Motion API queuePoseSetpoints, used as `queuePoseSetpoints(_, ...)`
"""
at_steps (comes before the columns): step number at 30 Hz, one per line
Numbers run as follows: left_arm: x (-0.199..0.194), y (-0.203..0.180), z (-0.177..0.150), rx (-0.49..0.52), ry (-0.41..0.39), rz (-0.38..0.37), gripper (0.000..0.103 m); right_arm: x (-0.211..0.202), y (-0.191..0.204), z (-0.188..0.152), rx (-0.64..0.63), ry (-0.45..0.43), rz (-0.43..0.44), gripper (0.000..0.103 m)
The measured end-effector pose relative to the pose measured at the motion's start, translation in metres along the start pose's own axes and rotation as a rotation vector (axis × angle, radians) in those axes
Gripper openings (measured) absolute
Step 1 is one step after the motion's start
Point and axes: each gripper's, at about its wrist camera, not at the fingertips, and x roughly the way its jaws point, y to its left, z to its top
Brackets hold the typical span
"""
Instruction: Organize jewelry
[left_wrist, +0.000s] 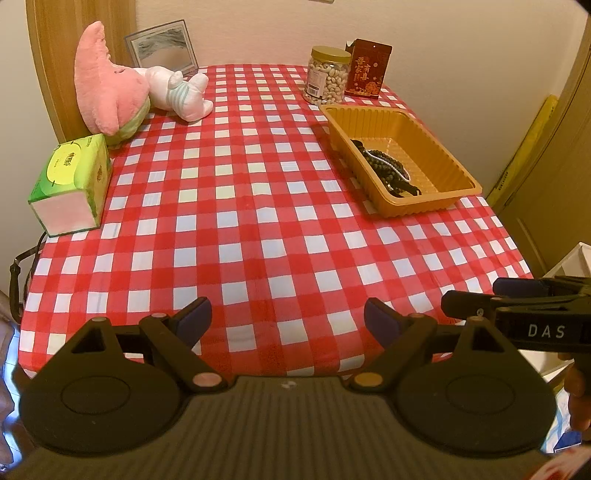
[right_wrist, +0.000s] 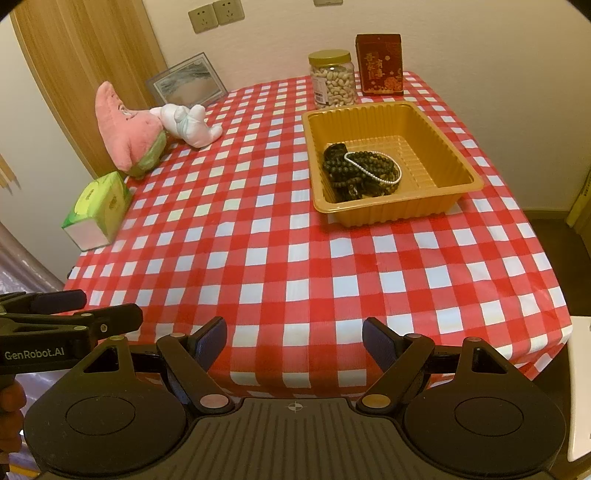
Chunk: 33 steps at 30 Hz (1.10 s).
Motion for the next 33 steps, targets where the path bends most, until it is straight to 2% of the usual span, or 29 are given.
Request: queuePoseSetpoints(33,0.0005,-0.0024,0.0012,-0.001,-0.001,0.0,0.089,0.0012,0.0017,0.002,-0.002,-0.002,-0.001,0.08)
